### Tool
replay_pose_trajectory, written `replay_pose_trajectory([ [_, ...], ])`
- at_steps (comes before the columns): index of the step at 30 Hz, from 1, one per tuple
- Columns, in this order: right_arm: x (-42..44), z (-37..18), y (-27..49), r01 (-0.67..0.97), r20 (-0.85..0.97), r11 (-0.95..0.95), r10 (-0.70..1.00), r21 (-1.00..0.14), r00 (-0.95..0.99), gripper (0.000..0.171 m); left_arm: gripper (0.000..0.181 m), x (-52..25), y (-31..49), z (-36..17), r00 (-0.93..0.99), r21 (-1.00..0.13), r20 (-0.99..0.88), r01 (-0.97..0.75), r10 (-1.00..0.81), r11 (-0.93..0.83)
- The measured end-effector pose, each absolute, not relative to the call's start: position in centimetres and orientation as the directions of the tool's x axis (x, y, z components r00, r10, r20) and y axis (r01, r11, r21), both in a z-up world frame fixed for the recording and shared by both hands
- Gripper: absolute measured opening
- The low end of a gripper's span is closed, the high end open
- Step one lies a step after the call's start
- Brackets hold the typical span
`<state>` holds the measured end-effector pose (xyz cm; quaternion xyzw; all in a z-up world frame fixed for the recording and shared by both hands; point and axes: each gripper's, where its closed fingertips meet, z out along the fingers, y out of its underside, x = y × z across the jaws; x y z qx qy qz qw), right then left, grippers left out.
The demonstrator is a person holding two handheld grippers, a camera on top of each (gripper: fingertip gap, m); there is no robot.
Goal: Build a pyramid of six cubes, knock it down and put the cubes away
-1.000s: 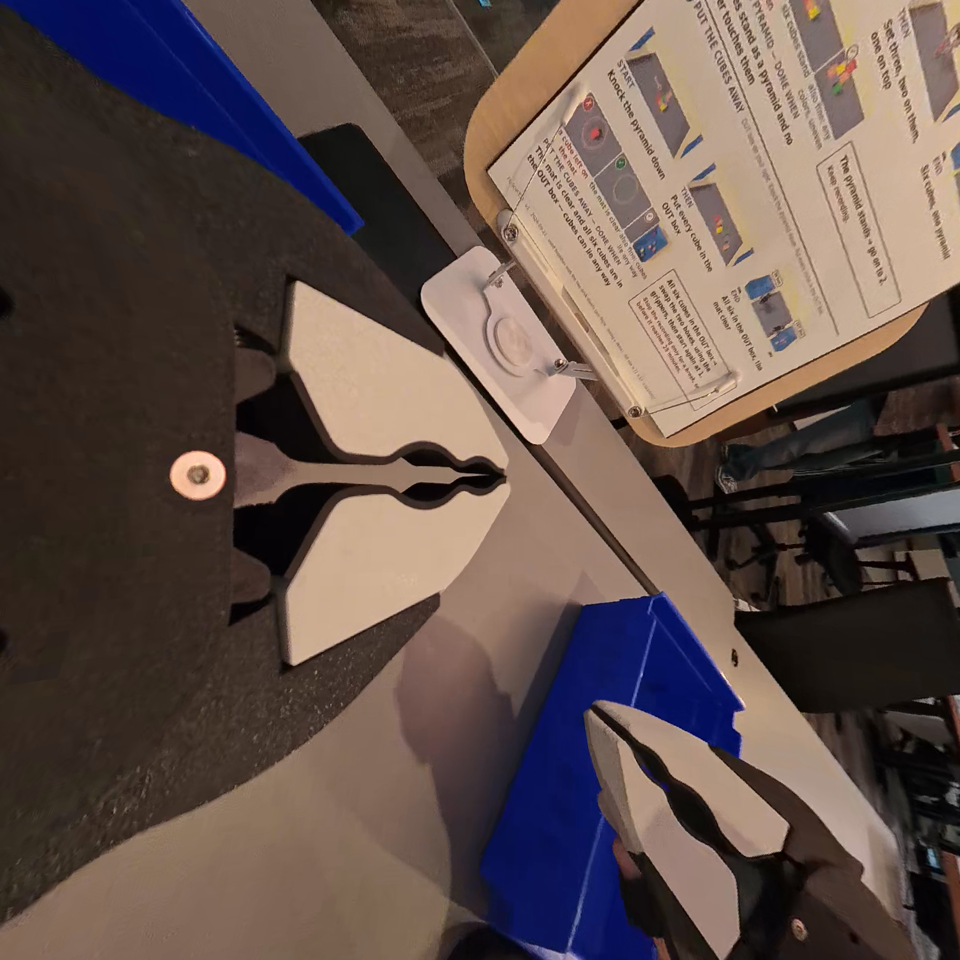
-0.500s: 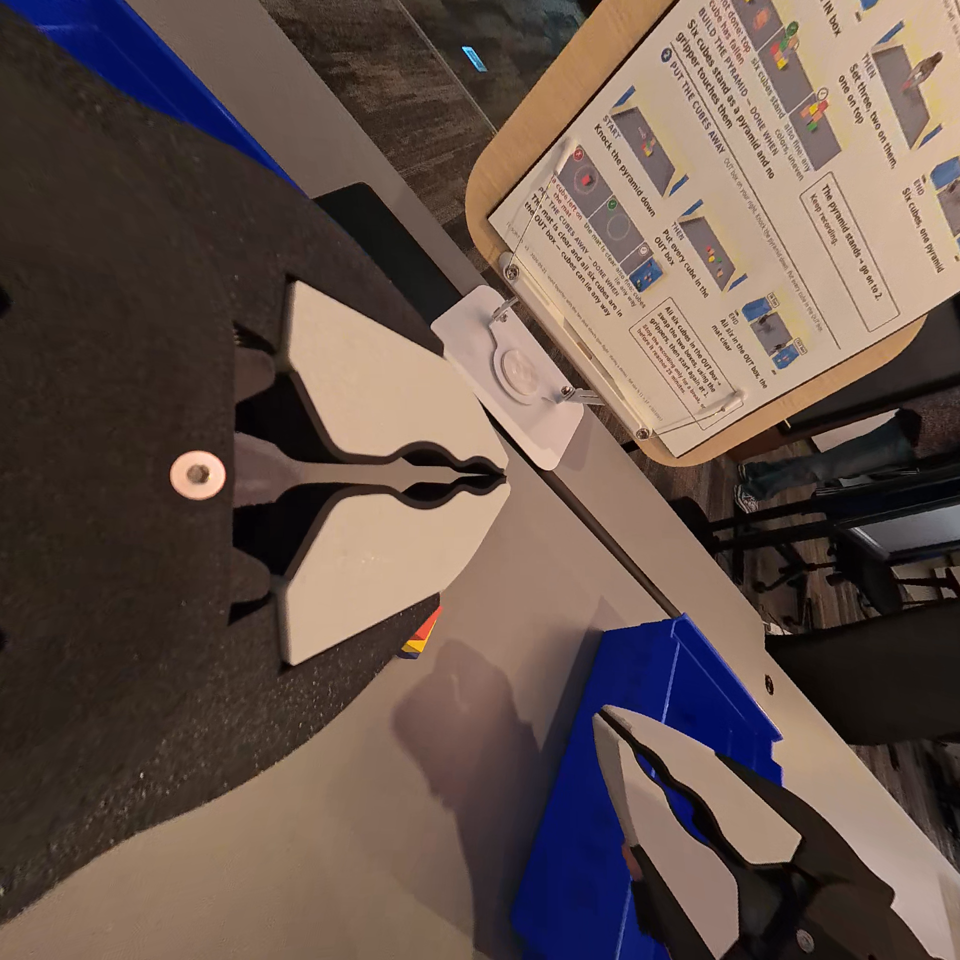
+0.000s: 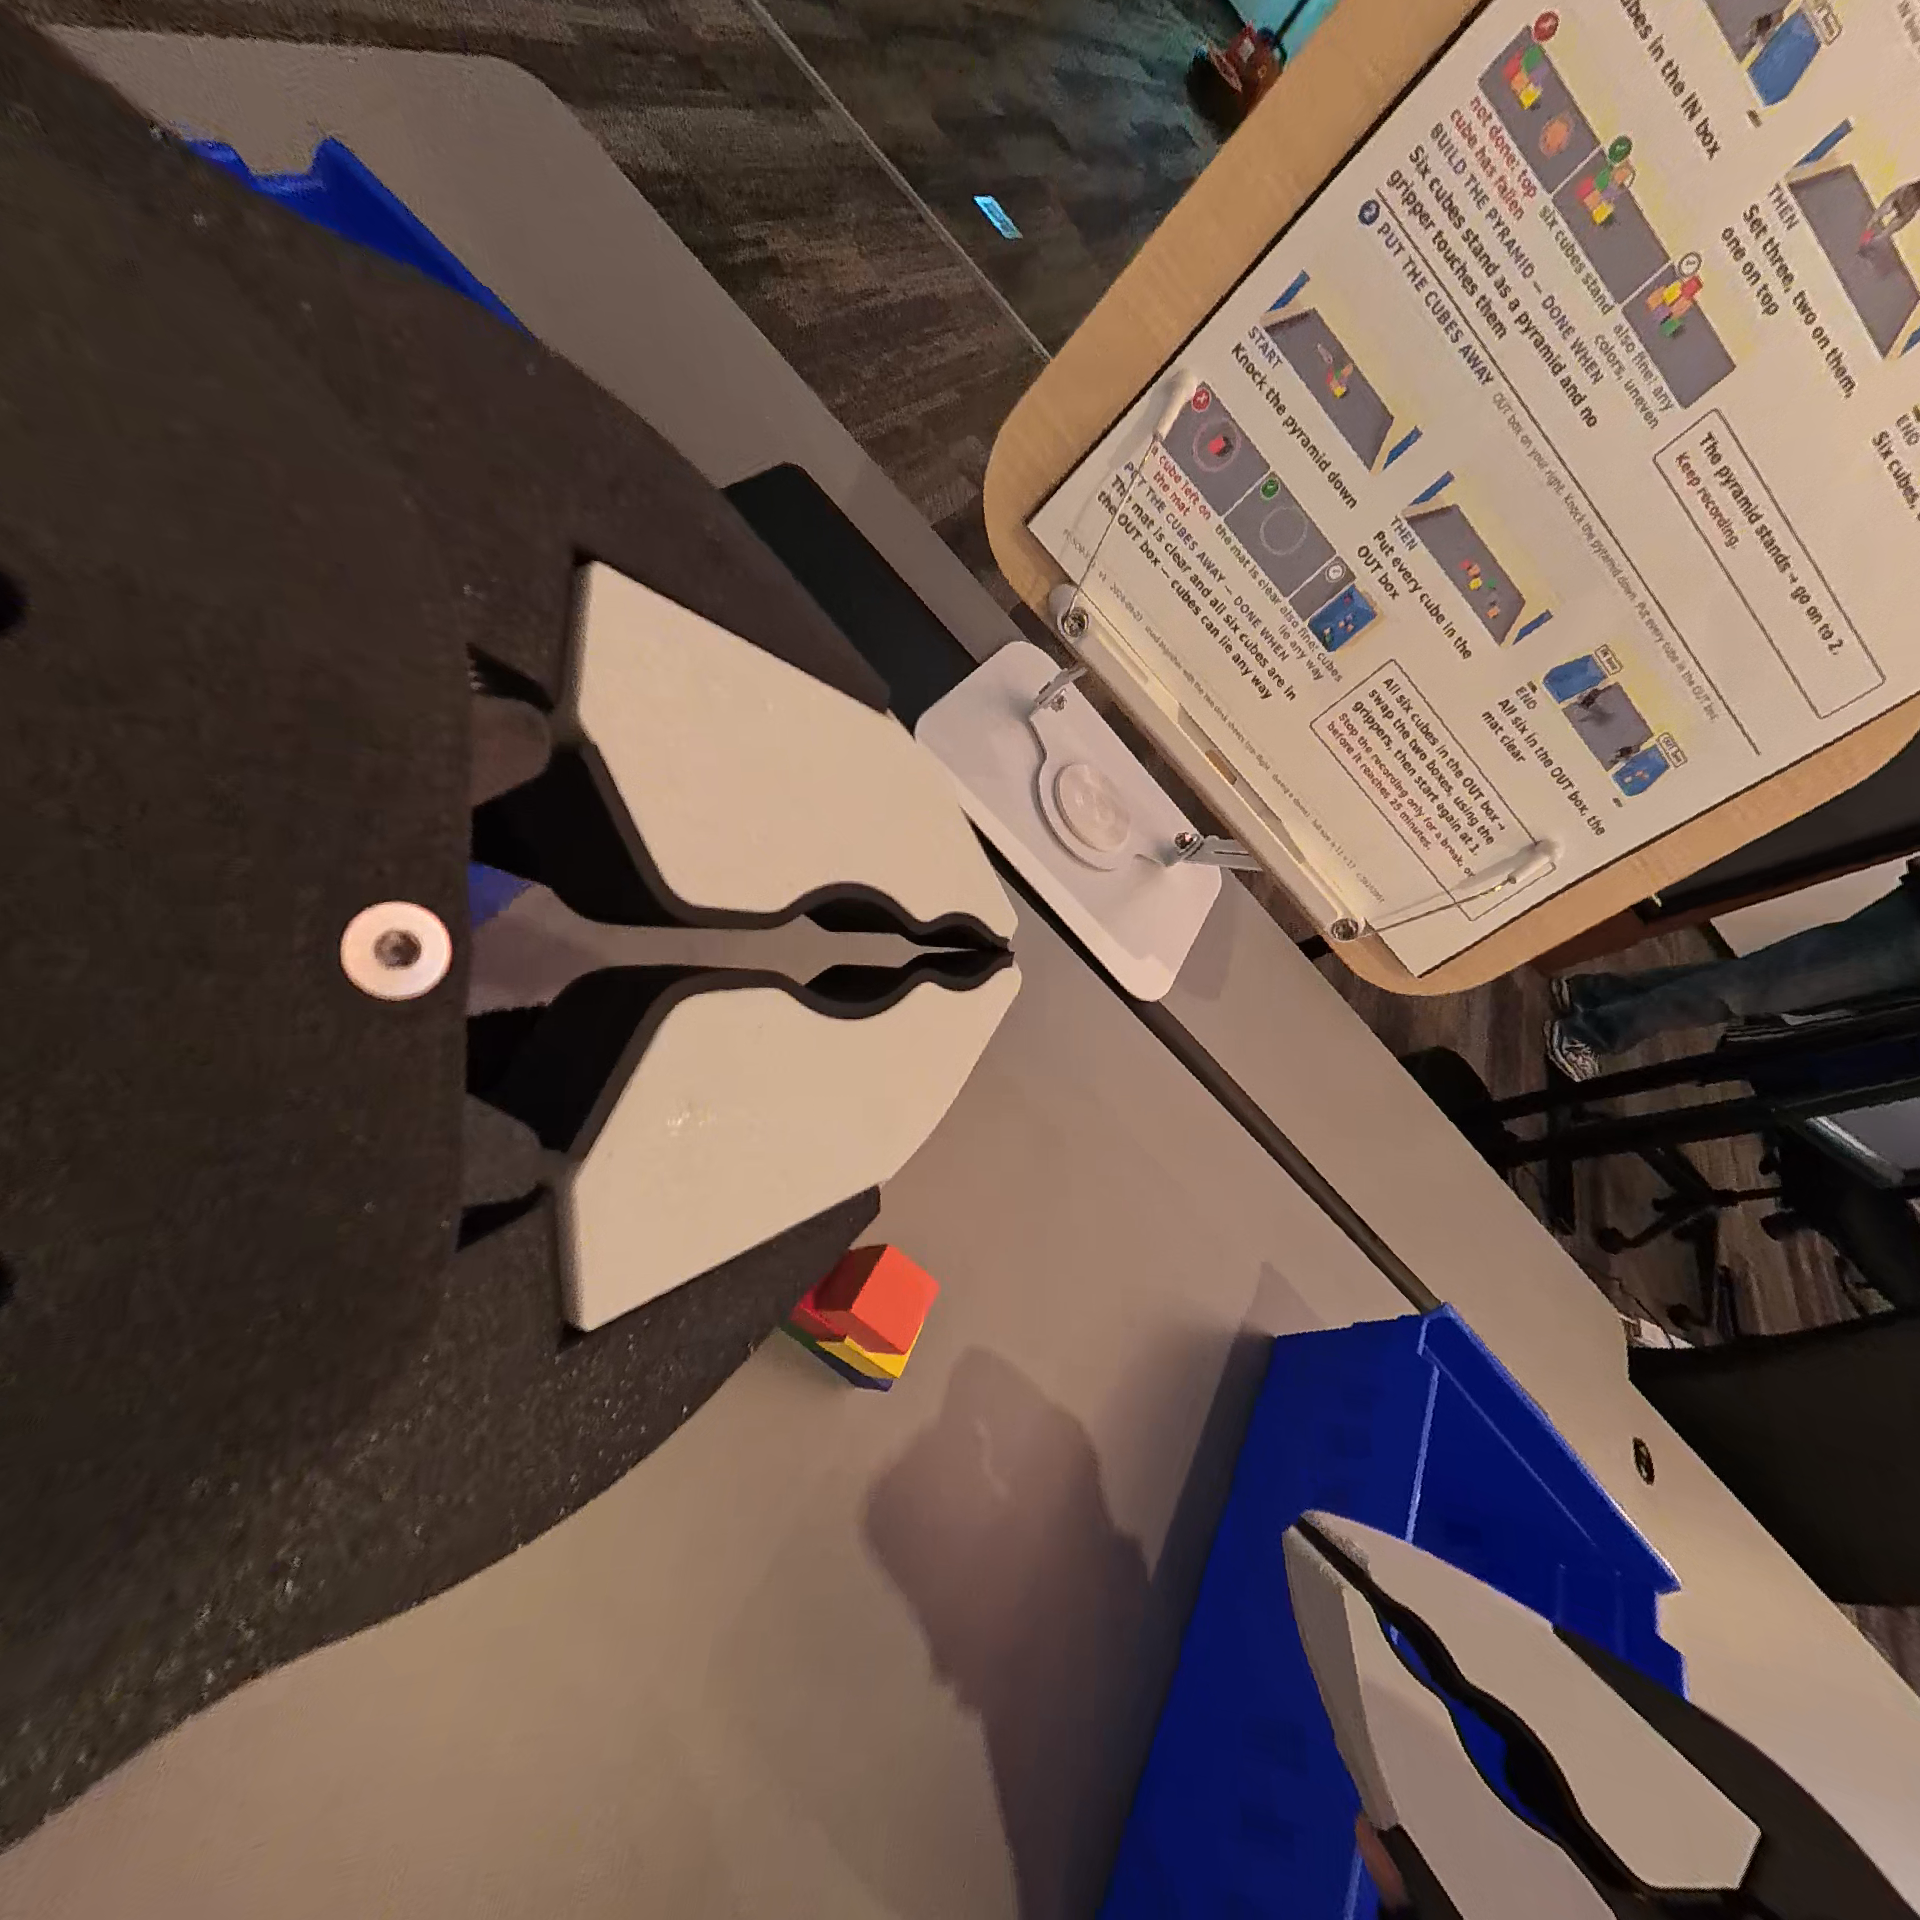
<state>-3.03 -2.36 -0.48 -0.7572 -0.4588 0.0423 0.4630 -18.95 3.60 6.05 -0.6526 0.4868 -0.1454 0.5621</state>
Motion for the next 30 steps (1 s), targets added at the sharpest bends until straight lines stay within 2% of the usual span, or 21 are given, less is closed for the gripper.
replay_pose_trajectory([
  [20, -3.5, -2.2, -2.4, 0.655, 0.290, -0.202, 0.775, -0.728, 0.562, 0.001, 0.000, -21.1, 4.2, 8.2, 0.533, -0.908, -0.321, -0.407, -0.783, 0.096],
  [26, -5.0, -3.1, -2.8, 0.631, 0.201, -0.236, 0.816, -0.739, 0.542, 0.001, 0.000, -23.1, 4.6, 9.5, 0.573, -0.913, -0.329, -0.396, -0.751, 0.098],
  [30, -8.2, -4.3, -4.2, 0.621, 0.098, -0.239, 0.884, -0.747, 0.458, 0.001, 0.000, -24.5, 4.6, 10.9, 0.597, -0.929, -0.309, -0.356, -0.740, 0.101],
])
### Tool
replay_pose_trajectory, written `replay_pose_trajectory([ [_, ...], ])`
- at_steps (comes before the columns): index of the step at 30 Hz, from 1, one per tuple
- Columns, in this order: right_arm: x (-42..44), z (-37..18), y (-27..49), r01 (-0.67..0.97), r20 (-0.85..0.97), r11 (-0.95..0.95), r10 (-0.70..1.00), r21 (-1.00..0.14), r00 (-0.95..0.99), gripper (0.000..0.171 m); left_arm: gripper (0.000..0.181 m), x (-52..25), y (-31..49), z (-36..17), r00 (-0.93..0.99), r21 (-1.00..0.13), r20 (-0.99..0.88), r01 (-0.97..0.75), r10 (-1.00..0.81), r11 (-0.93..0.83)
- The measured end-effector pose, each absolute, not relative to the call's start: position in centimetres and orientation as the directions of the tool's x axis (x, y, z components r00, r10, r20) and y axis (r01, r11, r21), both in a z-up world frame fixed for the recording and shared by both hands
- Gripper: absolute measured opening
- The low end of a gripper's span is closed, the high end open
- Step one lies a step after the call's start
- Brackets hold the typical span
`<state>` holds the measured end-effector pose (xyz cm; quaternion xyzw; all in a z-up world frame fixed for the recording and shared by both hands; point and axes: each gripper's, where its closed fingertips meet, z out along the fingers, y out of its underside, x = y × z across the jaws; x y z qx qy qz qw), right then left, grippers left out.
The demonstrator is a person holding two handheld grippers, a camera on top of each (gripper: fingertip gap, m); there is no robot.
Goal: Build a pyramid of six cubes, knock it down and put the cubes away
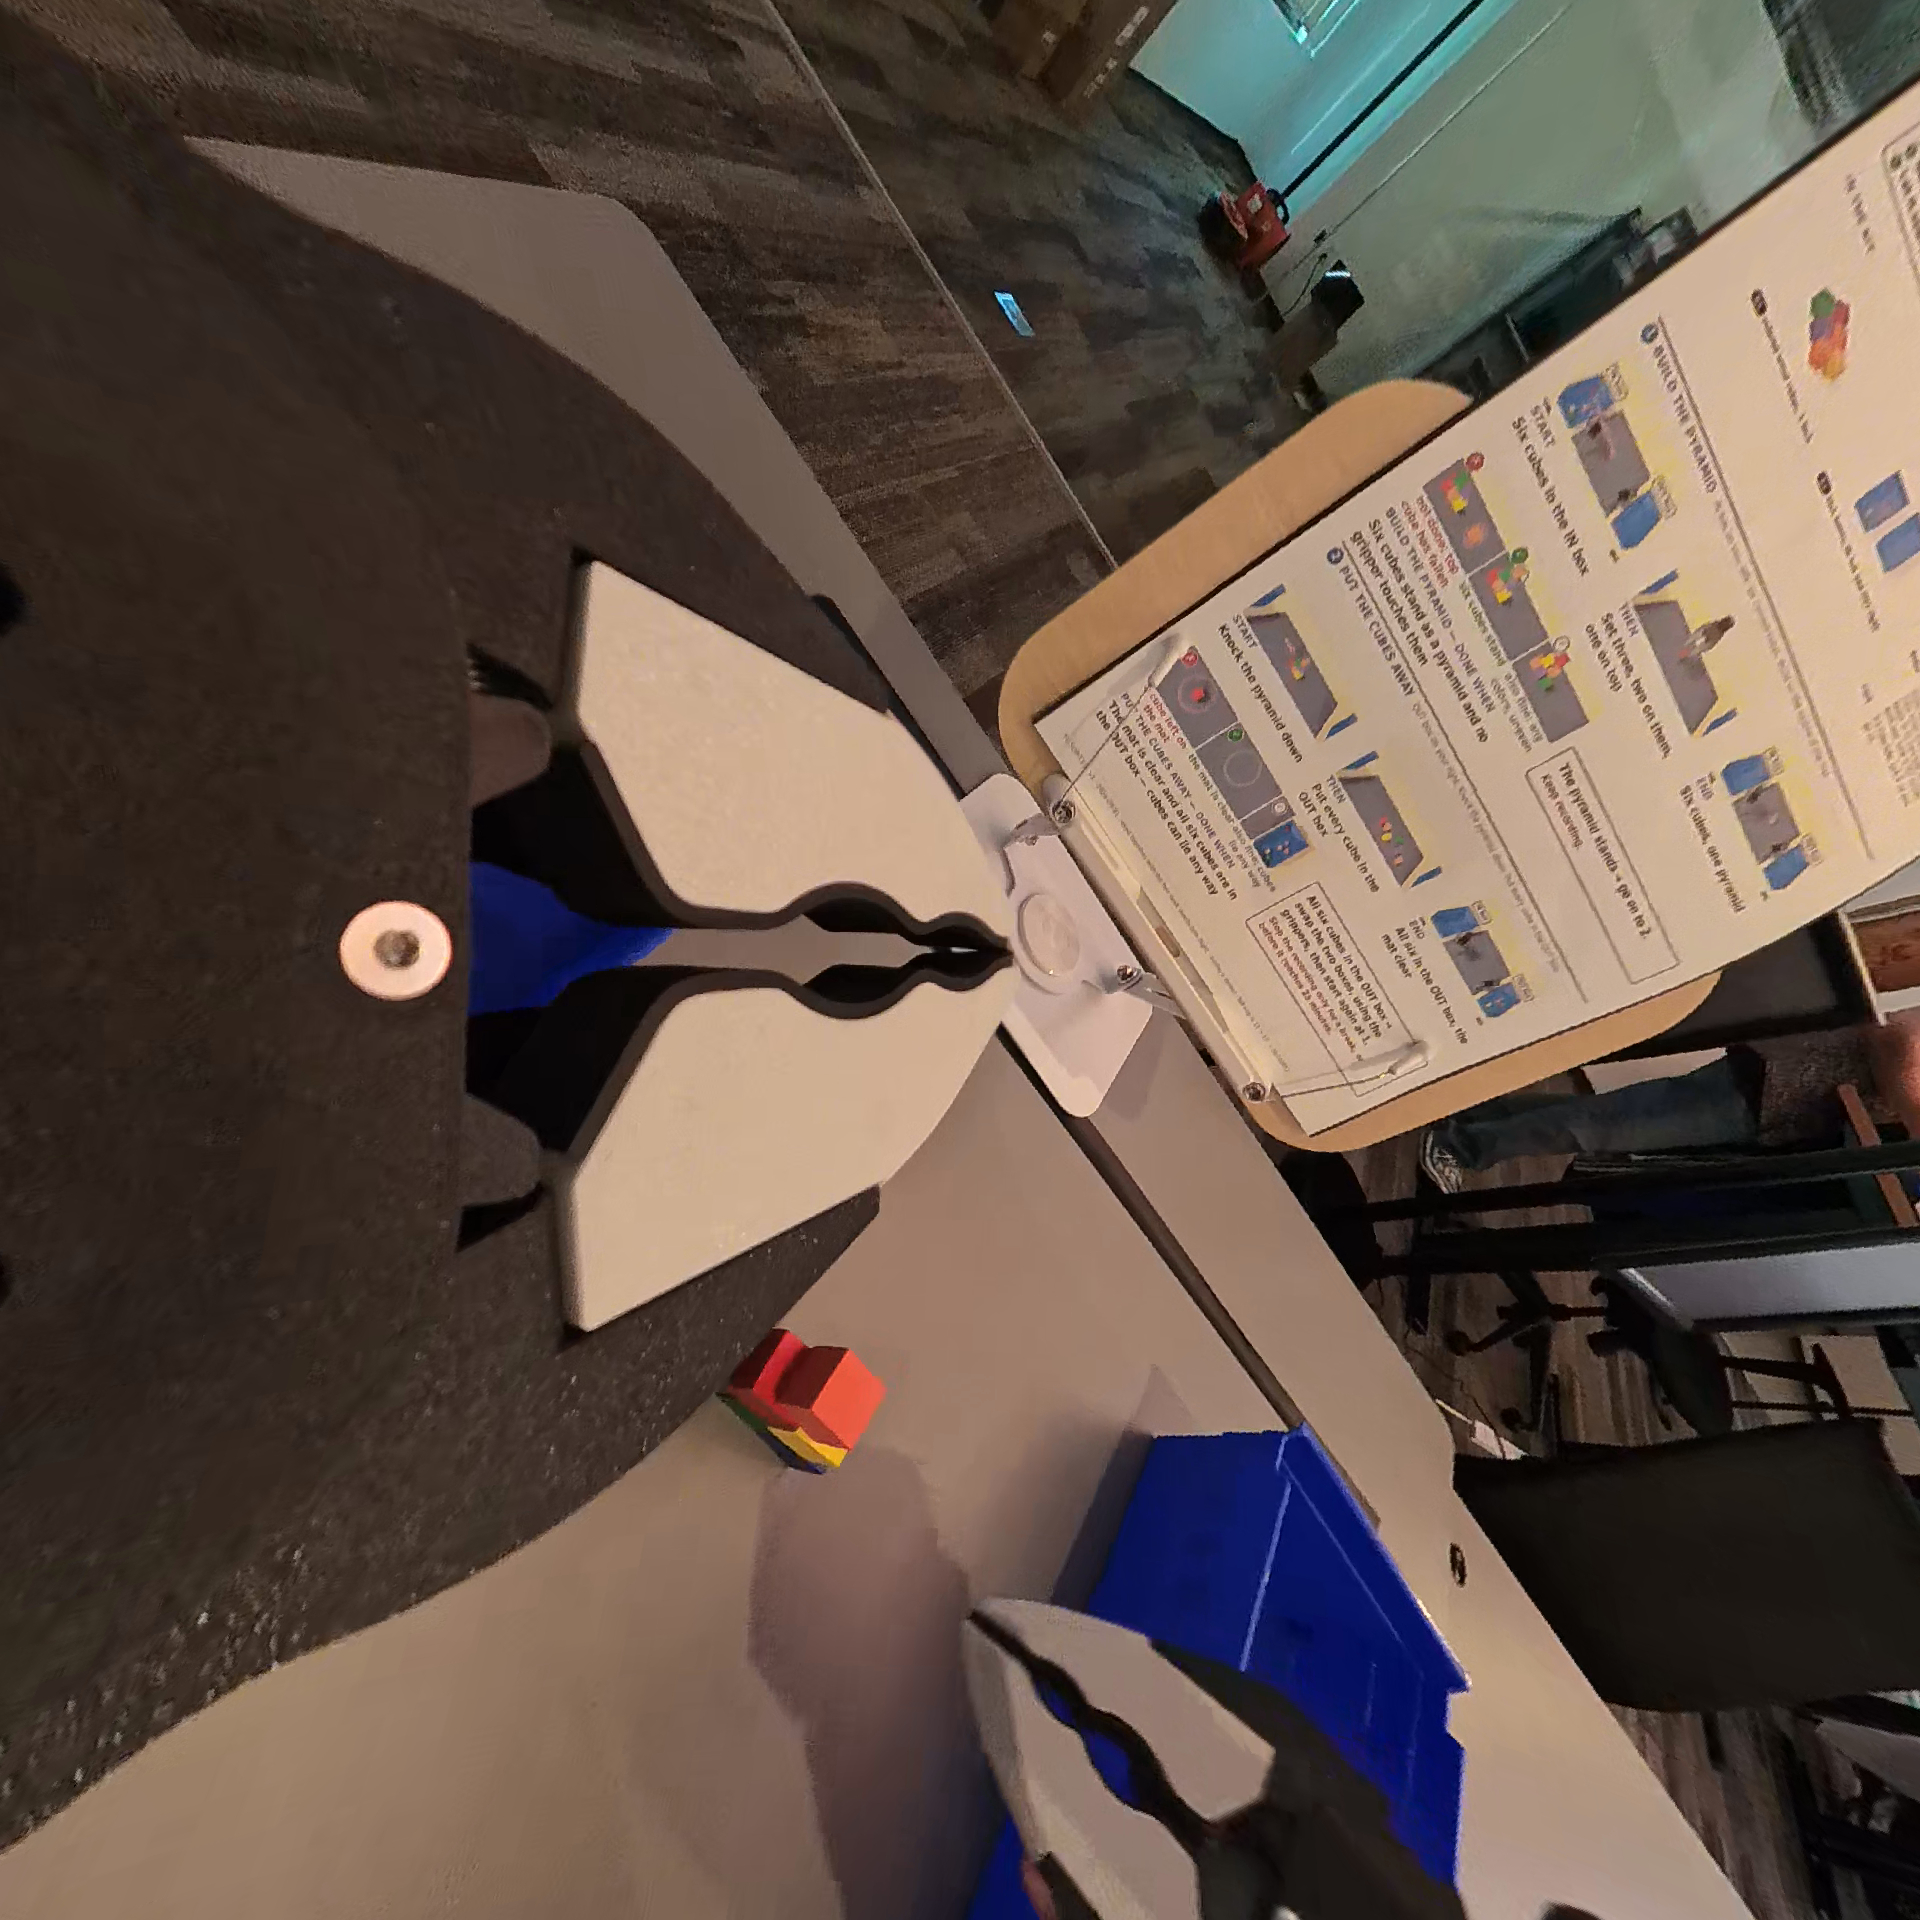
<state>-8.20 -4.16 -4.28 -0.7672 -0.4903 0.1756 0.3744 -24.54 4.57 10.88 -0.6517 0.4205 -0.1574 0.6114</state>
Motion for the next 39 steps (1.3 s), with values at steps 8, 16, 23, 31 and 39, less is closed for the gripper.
replay_pose_trajectory([
  [8, -13.5, -9.7, -6.5, 0.755, 0.028, -0.240, 0.946, -0.610, 0.324, 0.001, 0.000, -24.8, 3.2, 11.7, 0.567, -0.934, -0.298, -0.338, -0.768, 0.114],
  [16, -13.4, -10.4, -6.7, 0.767, 0.000, -0.259, 0.947, -0.587, 0.320, 0.001, 0.000, -21.8, 1.1, 8.5, 0.398, -0.891, -0.277, -0.447, -0.875, 0.078],
  [23, -14.0, -11.6, -6.2, 0.776, 0.013, -0.257, 0.946, -0.575, 0.323, 0.001, 0.000, -21.4, 2.0, 7.4, 0.410, -0.857, -0.331, -0.507, -0.850, 0.090],
  [31, -15.4, -14.4, -4.9, 0.821, 0.092, -0.231, 0.942, -0.522, 0.324, 0.001, 0.000, -22.3, 2.2, 8.8, 0.442, -0.884, -0.315, -0.459, -0.840, 0.090],
  [39, -14.9, -15.5, -0.9, 0.827, 0.193, -0.261, 0.897, -0.498, 0.398, 0.001, 0.000, -22.2, 2.2, 8.6, 0.435, -0.881, -0.318, -0.464, -0.842, 0.092],
])
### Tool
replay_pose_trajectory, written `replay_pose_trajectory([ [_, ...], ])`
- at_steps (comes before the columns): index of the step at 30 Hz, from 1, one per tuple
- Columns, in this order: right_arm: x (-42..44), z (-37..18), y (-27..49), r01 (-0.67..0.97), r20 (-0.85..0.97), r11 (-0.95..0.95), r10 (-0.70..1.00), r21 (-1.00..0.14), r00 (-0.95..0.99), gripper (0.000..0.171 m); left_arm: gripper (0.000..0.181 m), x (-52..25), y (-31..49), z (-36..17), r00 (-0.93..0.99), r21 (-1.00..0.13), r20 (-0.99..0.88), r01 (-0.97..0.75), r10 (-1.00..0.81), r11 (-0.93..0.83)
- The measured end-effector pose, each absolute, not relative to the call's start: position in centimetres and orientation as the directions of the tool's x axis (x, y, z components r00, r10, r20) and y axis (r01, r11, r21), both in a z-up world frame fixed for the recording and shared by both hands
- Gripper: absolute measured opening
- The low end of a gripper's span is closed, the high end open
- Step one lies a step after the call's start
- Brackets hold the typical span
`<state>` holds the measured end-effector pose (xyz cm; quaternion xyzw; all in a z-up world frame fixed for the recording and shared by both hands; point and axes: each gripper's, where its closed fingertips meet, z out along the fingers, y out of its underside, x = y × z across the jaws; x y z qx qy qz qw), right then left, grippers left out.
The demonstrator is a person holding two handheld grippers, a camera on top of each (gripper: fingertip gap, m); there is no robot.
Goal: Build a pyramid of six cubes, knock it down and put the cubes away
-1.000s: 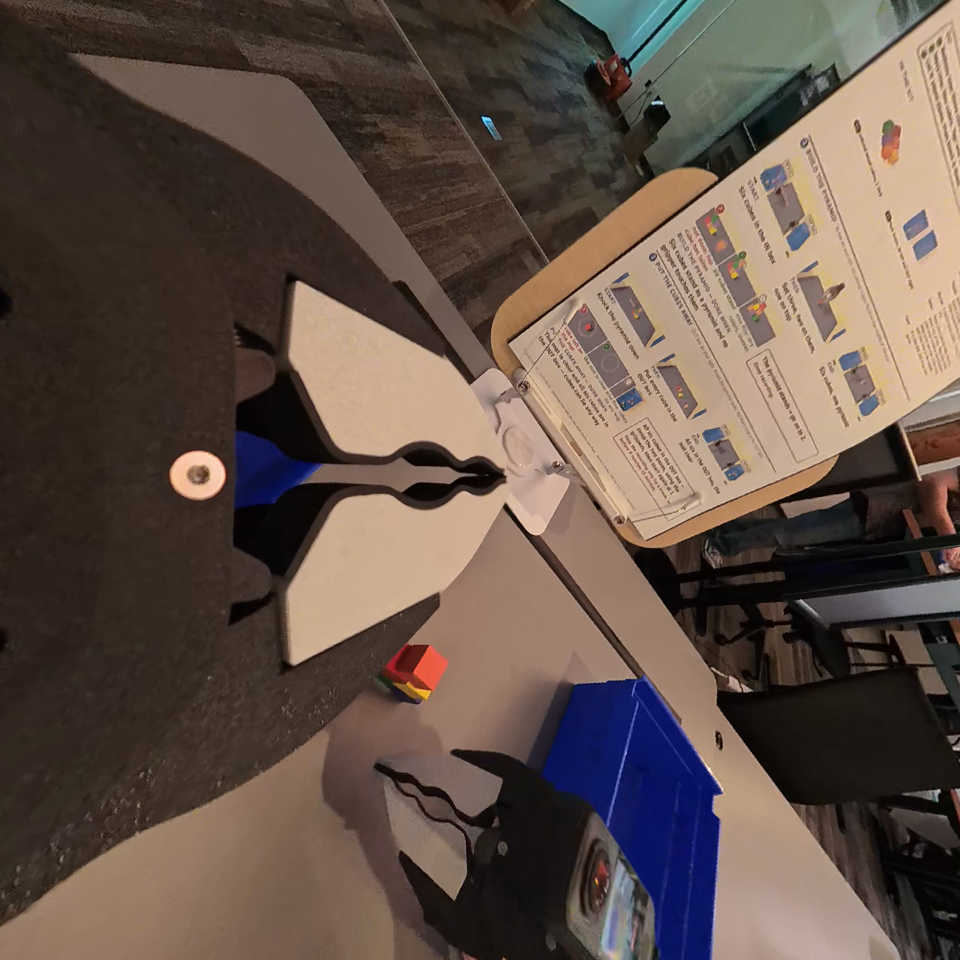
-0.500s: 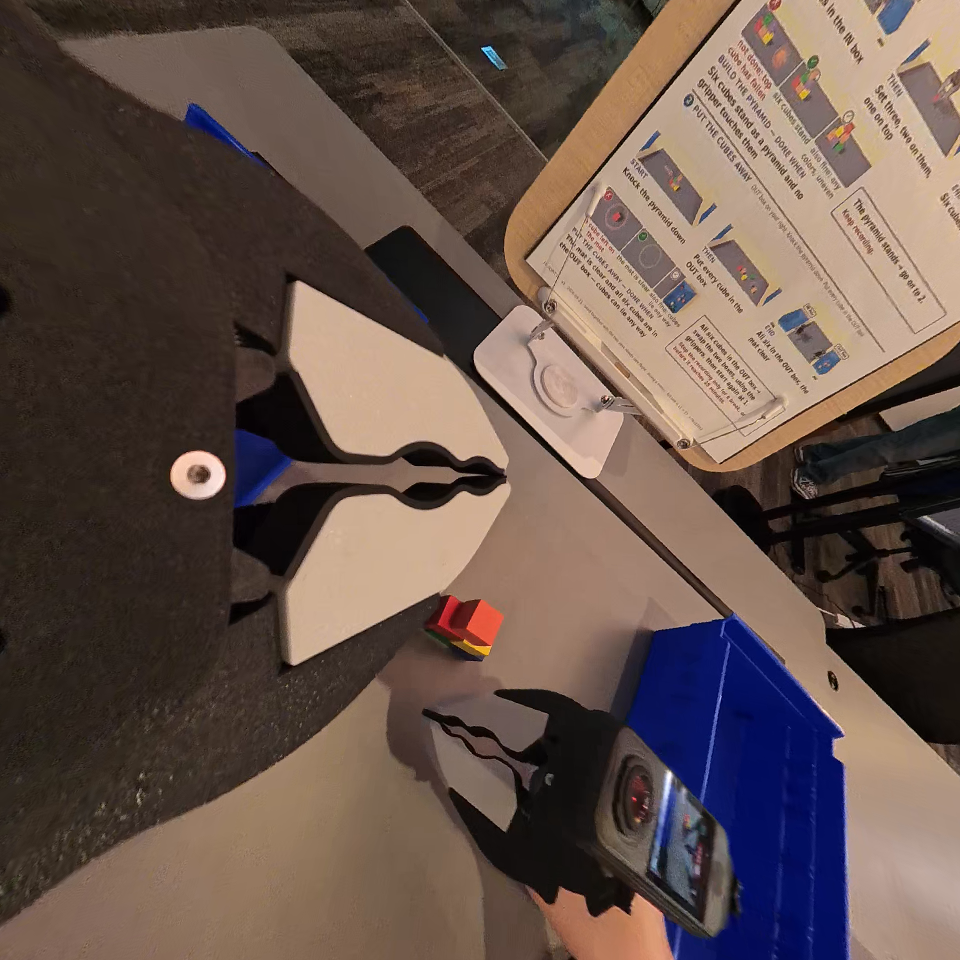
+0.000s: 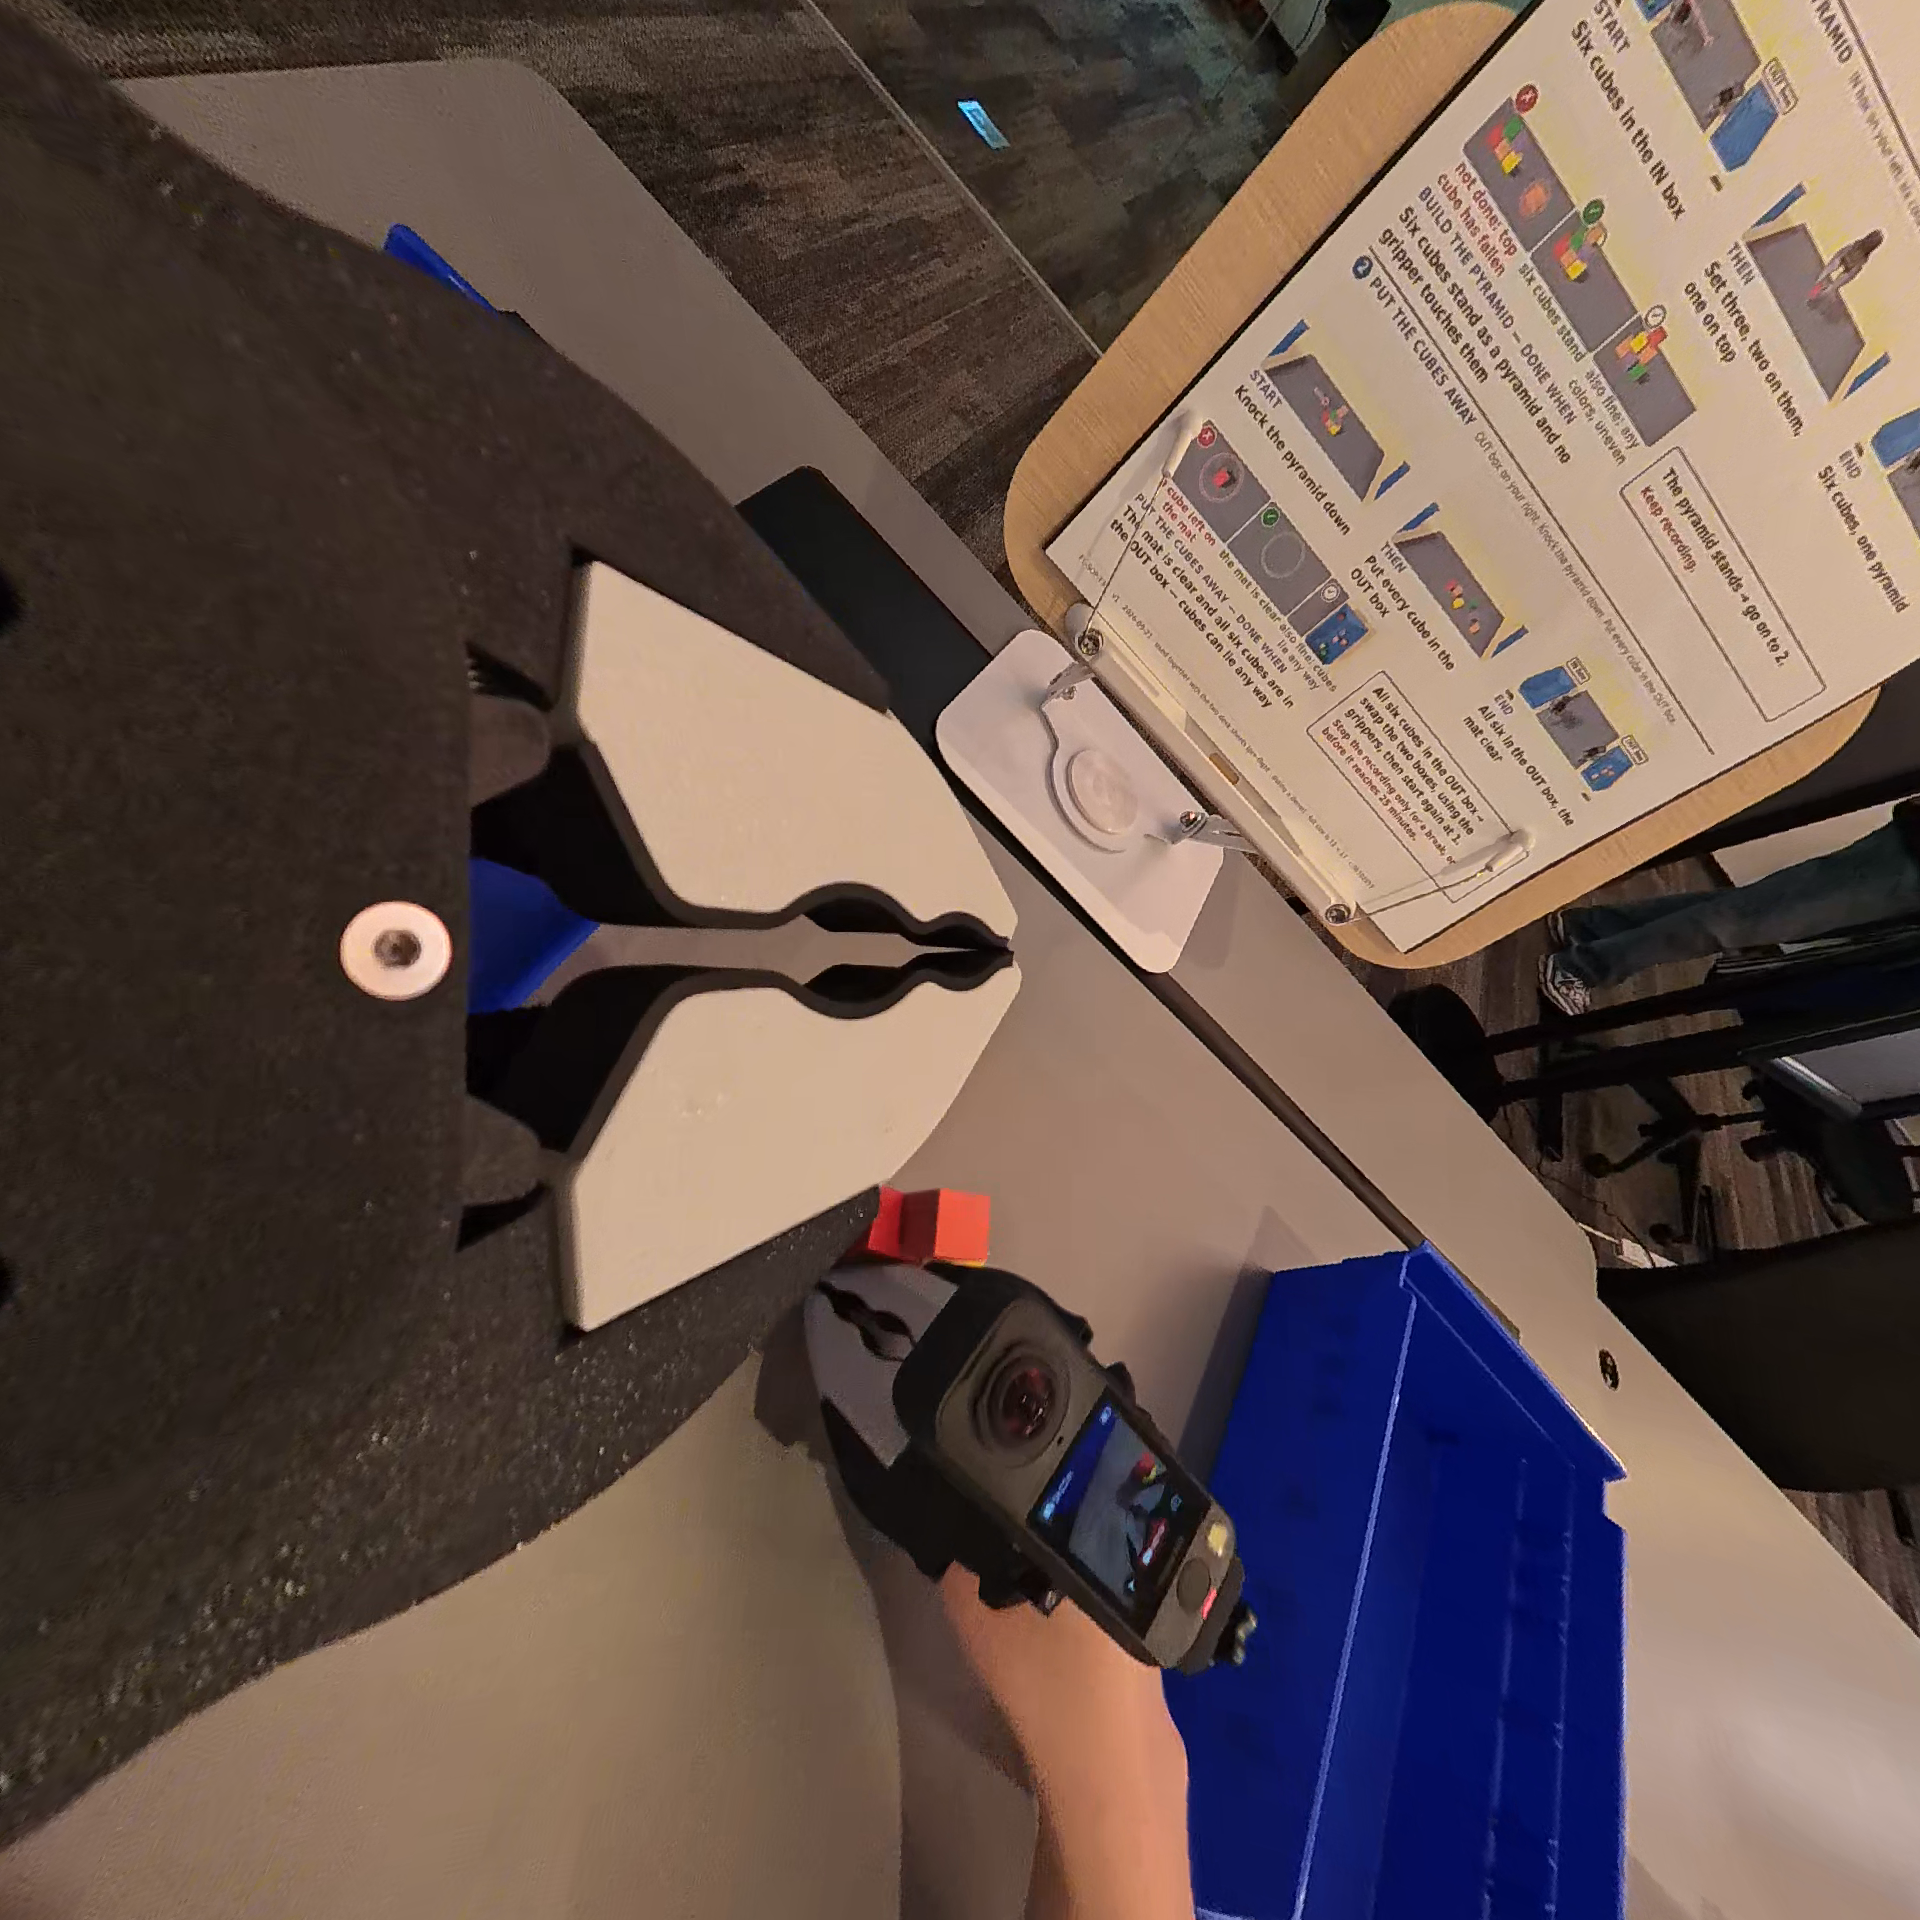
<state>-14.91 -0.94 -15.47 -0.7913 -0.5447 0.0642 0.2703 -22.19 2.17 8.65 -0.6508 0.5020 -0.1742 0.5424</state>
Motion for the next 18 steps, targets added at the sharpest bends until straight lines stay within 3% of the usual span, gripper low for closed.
replay_pose_trajectory([
  [9, -12.6, -11.9, 6.2, 0.722, 0.316, -0.332, 0.733, -0.607, 0.603, 0.001, 0.000, -21.9, 2.2, 8.5, 0.427, -0.879, -0.320, -0.467, -0.846, 0.096],
  [18, -8.6, -5.6, 7.1, 0.682, 0.358, -0.346, 0.652, -0.644, 0.669, 0.001, 0.000, -21.7, 2.3, 8.2, 0.425, -0.870, -0.331, -0.483, -0.843, 0.098],
])
